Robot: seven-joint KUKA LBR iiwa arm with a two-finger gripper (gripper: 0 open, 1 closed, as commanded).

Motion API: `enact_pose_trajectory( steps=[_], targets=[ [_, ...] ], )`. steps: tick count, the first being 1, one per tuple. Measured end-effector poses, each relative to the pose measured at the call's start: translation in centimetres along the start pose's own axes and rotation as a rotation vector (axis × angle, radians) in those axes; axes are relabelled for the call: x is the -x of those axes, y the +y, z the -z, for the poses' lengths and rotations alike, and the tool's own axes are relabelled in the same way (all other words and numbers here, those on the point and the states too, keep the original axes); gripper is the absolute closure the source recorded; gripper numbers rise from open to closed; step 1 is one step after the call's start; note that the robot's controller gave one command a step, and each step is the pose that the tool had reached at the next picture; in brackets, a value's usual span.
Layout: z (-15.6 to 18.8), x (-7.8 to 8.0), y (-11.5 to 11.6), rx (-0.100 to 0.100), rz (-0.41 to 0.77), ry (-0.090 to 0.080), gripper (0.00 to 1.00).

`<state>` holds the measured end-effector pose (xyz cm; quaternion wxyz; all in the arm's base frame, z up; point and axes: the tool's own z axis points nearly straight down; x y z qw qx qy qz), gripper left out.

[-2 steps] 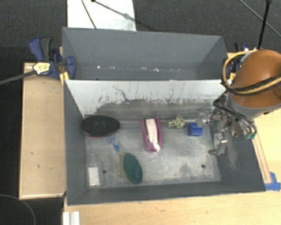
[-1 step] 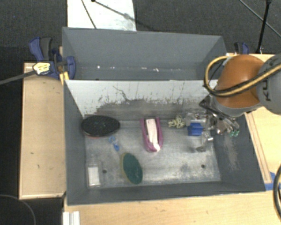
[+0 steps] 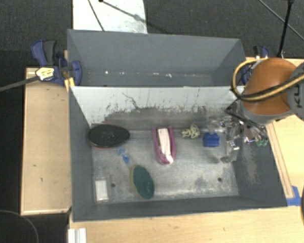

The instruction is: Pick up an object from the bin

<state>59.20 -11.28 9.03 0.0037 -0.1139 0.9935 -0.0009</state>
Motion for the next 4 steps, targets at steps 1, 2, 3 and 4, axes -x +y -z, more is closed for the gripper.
enact_pose_trajectory(
  steps=[1, 2, 3, 4],
  targets=[
    [-1.7, 0.5, 2.5, 0.002, -0.056, 0.002, 0.0],
    [-1.8, 0.4, 0.4, 0.001, -0.081, -0.002, 0.0],
    [-1.6, 0.4, 0.5, 0.001, -0.081, -0.001, 1.0],
    [8.9, -1.7, 2.0, -0.001, -0.063, -0.003, 1.0]
  ],
)
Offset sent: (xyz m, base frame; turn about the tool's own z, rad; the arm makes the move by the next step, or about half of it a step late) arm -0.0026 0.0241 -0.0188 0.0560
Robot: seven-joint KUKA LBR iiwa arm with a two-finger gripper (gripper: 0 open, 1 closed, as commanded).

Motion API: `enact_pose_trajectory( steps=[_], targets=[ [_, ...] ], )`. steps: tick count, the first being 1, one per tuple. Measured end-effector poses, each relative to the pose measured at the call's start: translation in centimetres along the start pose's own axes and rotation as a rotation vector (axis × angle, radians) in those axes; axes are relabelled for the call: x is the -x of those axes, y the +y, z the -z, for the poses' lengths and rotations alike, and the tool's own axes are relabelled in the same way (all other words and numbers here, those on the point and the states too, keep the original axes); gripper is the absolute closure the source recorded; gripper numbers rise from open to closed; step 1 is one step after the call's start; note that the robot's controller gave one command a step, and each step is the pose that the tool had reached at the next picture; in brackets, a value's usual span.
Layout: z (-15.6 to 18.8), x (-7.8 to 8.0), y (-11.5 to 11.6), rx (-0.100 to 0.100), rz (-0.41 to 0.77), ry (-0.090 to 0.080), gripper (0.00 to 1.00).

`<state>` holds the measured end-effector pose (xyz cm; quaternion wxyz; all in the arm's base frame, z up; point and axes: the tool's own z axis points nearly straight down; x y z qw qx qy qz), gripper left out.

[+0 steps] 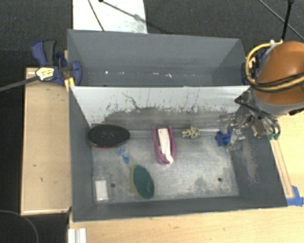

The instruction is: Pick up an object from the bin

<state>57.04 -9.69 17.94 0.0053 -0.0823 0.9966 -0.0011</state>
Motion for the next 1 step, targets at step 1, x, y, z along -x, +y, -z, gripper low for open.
enact_pose_trajectory(
  steps=[1],
  targets=[
    [6.04, 1.82, -2.33, -0.002, 0.031, -0.002, 1.0]
  ],
)
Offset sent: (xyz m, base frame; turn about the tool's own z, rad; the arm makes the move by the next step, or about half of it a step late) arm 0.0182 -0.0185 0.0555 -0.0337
